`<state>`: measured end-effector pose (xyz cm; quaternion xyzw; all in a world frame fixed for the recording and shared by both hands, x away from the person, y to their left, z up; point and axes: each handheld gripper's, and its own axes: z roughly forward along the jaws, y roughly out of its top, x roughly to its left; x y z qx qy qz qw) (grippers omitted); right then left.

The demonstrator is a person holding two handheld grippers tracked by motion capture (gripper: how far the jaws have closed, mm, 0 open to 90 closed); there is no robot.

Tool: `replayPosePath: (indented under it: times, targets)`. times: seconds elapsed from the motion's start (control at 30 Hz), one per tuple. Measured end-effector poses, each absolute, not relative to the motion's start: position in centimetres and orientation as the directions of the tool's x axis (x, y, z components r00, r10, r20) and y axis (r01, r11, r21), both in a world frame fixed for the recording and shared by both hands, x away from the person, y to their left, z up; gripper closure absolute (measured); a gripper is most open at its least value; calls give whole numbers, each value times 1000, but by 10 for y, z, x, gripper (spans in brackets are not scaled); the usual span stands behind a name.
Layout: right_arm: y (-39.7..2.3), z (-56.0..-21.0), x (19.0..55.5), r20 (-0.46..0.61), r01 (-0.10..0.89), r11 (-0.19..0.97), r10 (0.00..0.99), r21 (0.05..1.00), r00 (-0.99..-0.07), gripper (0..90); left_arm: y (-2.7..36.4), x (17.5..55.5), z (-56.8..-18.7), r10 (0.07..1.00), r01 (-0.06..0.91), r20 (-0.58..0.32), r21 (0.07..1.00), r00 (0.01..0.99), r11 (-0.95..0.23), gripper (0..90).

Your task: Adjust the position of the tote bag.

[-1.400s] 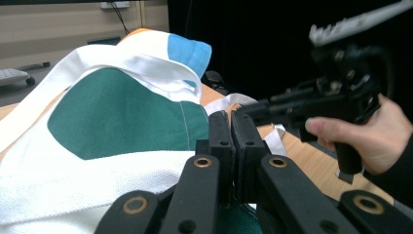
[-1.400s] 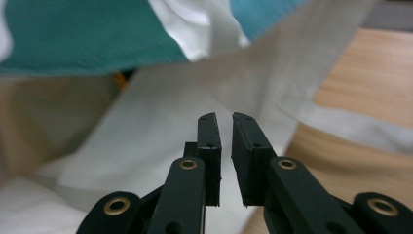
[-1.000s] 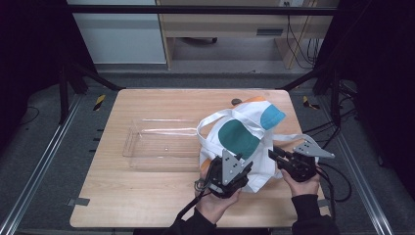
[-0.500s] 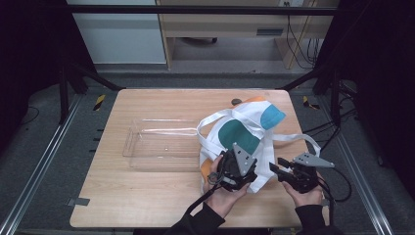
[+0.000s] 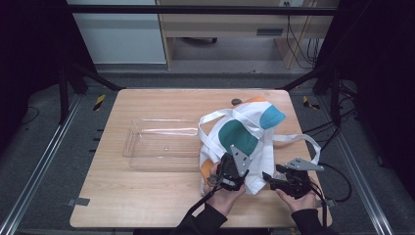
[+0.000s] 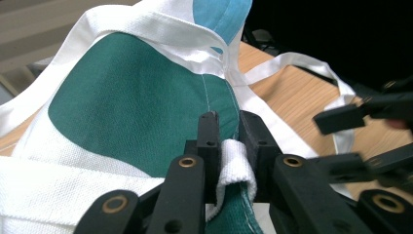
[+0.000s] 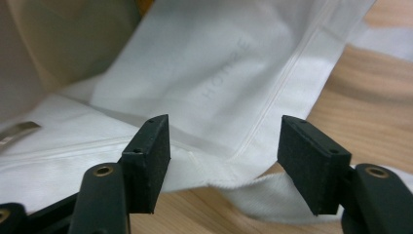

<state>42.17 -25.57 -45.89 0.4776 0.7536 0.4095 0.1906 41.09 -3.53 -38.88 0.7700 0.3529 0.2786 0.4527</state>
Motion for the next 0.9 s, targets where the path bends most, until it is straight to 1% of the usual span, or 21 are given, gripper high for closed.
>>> replayPosePath:
  times: [0.2, 0.27, 0.37, 0.47, 0.5, 0.6, 0.63, 0.7, 0.8, 0.9]
  targets:
    - [-254, -468, 433, 68, 588, 246, 885, 771, -460, 347, -29, 408, -387, 802, 270, 60, 925, 594, -269, 811]
    - [-250, -471, 436, 54, 602, 265, 887, 754, -458, 361, -27, 407, -385, 802, 259, 47, 934, 595, -248, 812]
    - [-244, -477, 440, 12, 620, 329, 878, 712, -479, 469, -24, 406, -382, 802, 251, 31, 942, 597, -223, 814]
    - [-241, -480, 442, -35, 625, 391, 864, 675, -503, 615, -20, 405, -379, 800, 242, 23, 948, 600, -208, 814]
    - [-240, -481, 442, -32, 629, 402, 857, 665, -514, 664, -19, 405, -378, 798, 243, 13, 950, 602, -198, 814]
    - [-237, -483, 442, -3, 642, 429, 833, 635, -553, 869, -16, 405, -374, 791, 244, -6, 953, 612, -181, 814]
    - [-235, -483, 442, 0, 644, 444, 823, 623, -568, 900, -16, 405, -374, 791, 244, -9, 953, 612, -178, 814]
    - [-232, -485, 443, -11, 664, 464, 824, 587, -566, 900, -15, 404, -373, 791, 241, -16, 956, 611, -166, 815]
    - [-234, -485, 443, 6, 673, 454, 826, 584, -563, 900, -12, 404, -371, 795, 239, -22, 958, 607, -156, 815]
    - [-234, -485, 443, 16, 679, 448, 828, 582, -561, 900, -6, 404, -373, 799, 248, -45, 960, 600, -132, 816]
